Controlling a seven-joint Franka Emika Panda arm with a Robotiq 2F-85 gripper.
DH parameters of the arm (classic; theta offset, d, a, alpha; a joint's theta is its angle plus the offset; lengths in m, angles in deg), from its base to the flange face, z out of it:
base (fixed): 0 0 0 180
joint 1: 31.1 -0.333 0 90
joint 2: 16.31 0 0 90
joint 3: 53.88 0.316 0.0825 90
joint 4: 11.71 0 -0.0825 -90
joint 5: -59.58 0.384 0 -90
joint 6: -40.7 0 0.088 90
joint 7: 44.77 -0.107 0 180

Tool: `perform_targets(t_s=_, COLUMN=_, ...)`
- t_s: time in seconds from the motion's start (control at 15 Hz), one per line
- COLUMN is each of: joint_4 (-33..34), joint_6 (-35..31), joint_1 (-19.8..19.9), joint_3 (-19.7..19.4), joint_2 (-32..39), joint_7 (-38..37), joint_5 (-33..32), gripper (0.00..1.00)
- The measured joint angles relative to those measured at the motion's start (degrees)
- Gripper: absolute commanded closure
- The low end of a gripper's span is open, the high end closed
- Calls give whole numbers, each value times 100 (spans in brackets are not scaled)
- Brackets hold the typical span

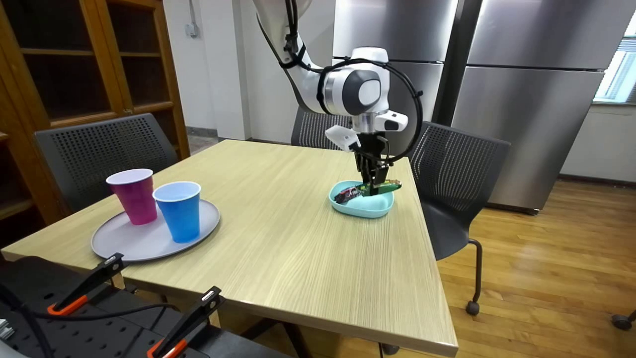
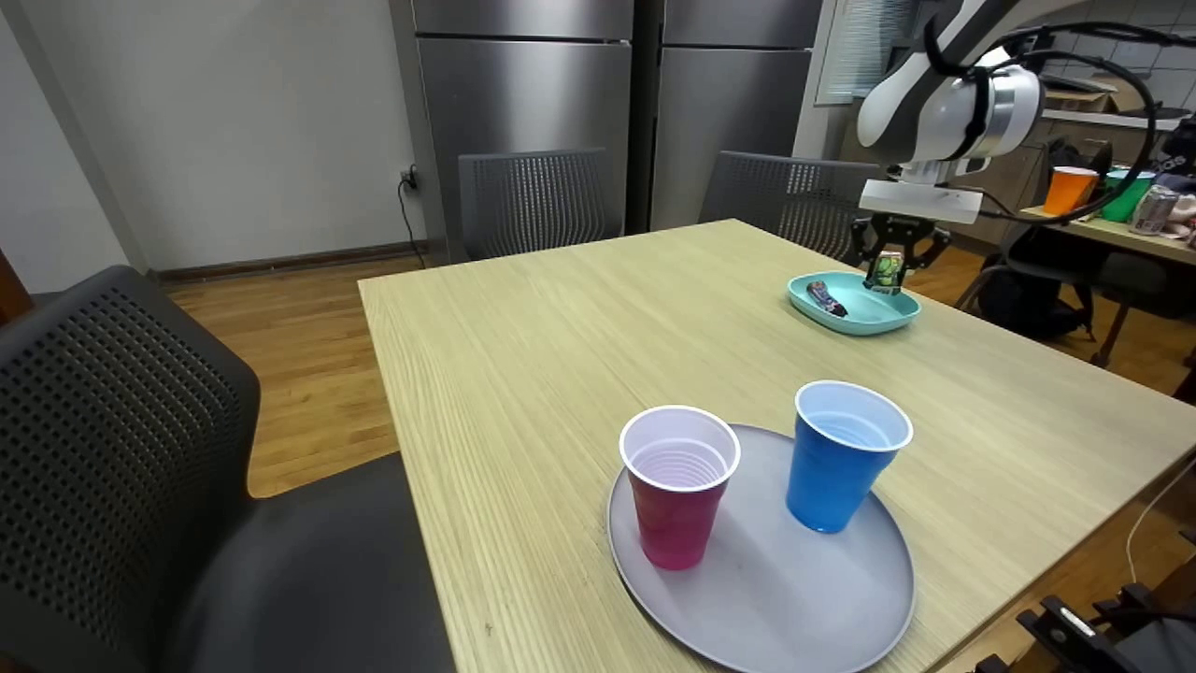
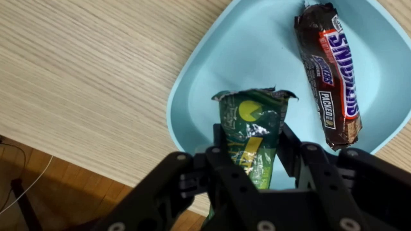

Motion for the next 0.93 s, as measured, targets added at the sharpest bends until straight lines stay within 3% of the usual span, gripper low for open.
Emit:
perform_targets(t_s=0.07, joint_4=10, joint_6=3, joint_1=8, joint_3=0, joint_2=1, joint_7=53, joint_5=-3, gripper=61)
perform_targets(t_s=0.13, joint_4=20, joint_6=4, joint_1=15, joint_3=0, joint_2=2, joint_7=105, joint_5=-6, gripper=33)
perform_targets(t_s=0.27, joint_4=31, joint_6=5, joint_1=27, joint_3=0, joint_2=2, joint_7=185, joint_5=-7, gripper=27)
perform_targets(t_s=0.47, joint_4=47, joint_6=5, joint_1=56, joint_3=0, joint_2=2, joint_7=243, joint_5=-7, gripper=4)
perform_targets(t_s=0.93, joint_4=-11, joint_6=78, joint_1=333, joint_3=-19, joint_2=-24, joint_7=379, joint_5=-7, gripper=0)
